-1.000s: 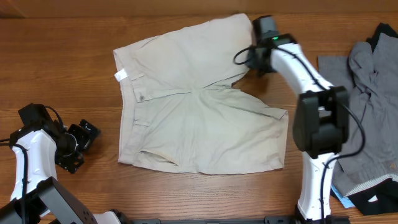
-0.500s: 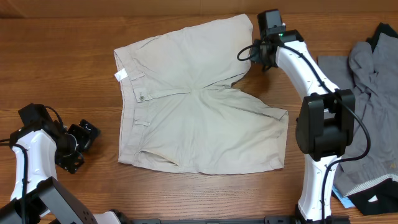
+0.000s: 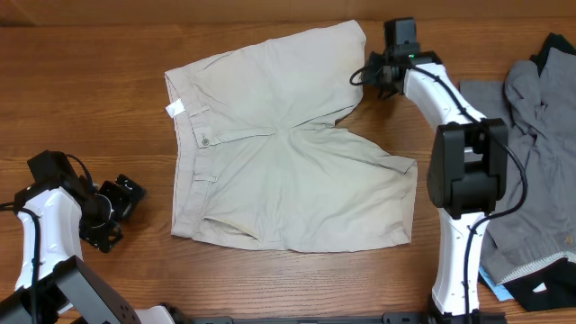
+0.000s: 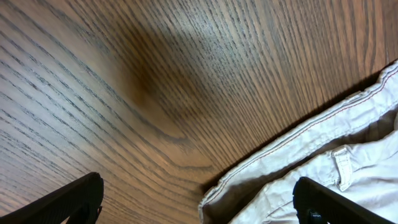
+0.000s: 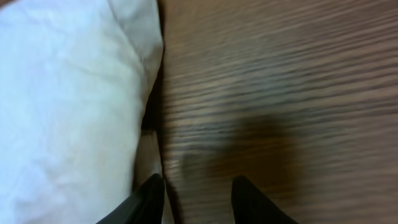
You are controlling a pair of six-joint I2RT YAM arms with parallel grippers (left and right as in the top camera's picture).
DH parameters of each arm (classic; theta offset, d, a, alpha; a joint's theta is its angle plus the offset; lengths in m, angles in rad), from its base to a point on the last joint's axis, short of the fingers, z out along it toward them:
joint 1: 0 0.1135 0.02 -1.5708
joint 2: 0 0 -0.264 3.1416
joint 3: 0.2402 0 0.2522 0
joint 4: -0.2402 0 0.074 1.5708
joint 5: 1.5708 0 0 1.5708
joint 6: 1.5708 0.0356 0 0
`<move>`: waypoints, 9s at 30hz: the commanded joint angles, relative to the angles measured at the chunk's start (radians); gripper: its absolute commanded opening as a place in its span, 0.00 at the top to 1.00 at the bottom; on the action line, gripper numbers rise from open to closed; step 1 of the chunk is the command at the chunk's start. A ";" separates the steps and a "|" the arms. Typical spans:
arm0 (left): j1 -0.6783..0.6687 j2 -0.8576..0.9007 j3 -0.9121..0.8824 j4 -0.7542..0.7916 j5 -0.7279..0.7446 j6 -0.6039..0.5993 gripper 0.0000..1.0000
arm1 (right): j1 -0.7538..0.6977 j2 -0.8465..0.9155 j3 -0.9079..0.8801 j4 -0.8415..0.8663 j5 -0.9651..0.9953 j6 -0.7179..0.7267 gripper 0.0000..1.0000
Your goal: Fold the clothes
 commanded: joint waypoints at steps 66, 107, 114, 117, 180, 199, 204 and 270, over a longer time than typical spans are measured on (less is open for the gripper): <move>-0.261 0.003 0.019 0.169 0.304 0.330 0.13 | -0.133 -0.304 0.096 -0.797 0.035 0.127 0.29; -0.538 0.281 0.019 0.651 0.397 0.171 0.36 | -0.110 -0.304 0.050 -0.869 -0.013 0.033 0.25; -0.545 0.282 0.019 0.576 0.273 0.175 0.43 | -0.109 -0.304 0.050 -0.871 -0.013 0.033 0.25; -0.552 0.282 0.019 0.586 0.281 0.176 0.60 | -0.109 -0.304 0.050 -0.871 -0.013 0.034 0.25; -0.445 0.156 0.189 0.253 0.100 0.172 0.96 | -0.172 -0.302 -0.525 -0.606 -0.147 -0.022 0.92; -0.356 0.156 0.189 0.170 -0.156 0.112 0.96 | -0.177 -0.302 -0.559 -0.575 -0.068 0.016 0.92; -0.363 0.155 0.189 0.175 -0.094 0.115 0.73 | -0.177 -0.302 -0.559 -0.575 -0.069 0.015 0.90; -0.366 -0.440 -0.365 -0.064 -0.246 -0.441 0.16 | -0.188 -0.623 -0.346 -0.717 -0.133 -0.052 0.19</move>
